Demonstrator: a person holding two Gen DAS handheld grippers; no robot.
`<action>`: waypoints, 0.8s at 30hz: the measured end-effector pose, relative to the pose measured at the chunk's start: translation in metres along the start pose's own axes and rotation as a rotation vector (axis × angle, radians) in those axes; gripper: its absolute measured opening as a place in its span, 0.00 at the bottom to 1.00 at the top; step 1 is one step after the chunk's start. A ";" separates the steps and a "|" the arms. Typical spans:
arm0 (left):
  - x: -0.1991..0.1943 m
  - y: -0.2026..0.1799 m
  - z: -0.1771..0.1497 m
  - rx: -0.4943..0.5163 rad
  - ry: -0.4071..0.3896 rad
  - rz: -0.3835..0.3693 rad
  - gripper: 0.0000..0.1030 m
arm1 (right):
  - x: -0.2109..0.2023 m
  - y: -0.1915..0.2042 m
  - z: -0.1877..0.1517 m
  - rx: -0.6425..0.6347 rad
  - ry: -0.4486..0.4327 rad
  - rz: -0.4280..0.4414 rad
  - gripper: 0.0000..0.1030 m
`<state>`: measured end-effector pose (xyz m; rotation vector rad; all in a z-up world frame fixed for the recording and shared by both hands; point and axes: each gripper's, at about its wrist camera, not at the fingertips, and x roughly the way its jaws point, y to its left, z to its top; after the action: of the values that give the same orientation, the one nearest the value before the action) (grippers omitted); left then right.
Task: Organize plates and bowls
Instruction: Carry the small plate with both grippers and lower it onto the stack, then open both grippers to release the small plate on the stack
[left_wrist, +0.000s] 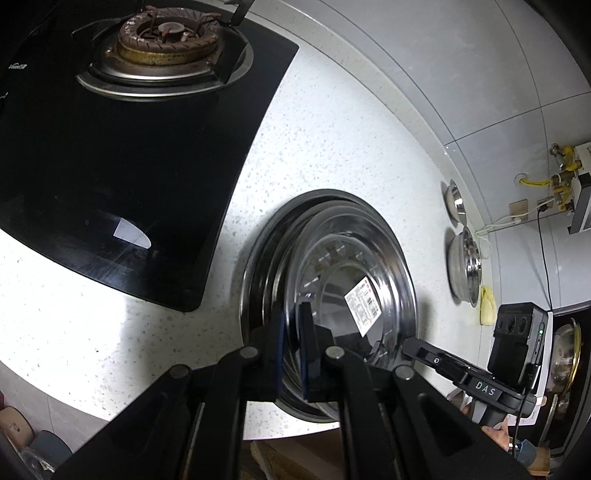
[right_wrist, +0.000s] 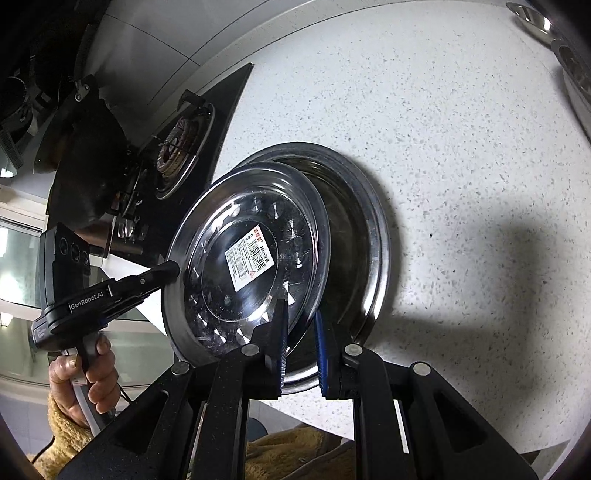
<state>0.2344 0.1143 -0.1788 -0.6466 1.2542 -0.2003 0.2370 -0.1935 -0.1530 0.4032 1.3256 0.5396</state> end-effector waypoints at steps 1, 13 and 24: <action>0.001 0.000 0.000 -0.002 0.002 0.001 0.06 | 0.000 -0.002 0.000 0.002 0.004 0.000 0.12; 0.009 -0.002 -0.002 -0.024 -0.003 0.033 0.07 | 0.007 -0.001 0.002 -0.008 0.022 -0.010 0.15; -0.006 -0.004 -0.001 -0.005 -0.064 0.088 0.07 | 0.004 -0.002 0.000 -0.012 0.028 0.015 0.18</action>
<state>0.2323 0.1136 -0.1721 -0.5966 1.2189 -0.1025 0.2381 -0.1930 -0.1575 0.3968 1.3467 0.5672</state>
